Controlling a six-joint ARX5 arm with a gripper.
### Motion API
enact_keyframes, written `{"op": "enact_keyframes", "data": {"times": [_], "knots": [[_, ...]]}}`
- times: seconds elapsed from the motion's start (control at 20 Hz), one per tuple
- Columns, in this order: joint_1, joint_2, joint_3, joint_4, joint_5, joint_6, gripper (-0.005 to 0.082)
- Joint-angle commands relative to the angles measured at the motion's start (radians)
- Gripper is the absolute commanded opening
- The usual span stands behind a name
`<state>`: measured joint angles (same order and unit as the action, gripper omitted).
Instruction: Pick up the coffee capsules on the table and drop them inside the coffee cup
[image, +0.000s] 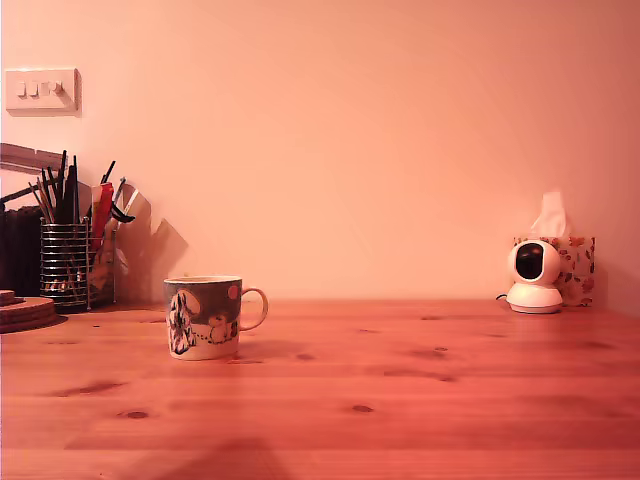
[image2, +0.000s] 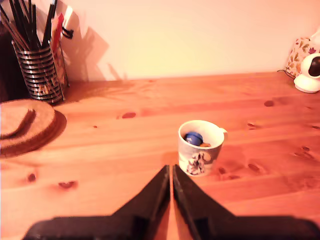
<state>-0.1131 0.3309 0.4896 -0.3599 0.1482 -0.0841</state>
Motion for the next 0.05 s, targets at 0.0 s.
{"op": "enact_keyframes", "data": {"times": [0.0], "knots": [[0.002, -0.033, -0.014, 0.019, 0.002, -0.006, -0.0018]]}}
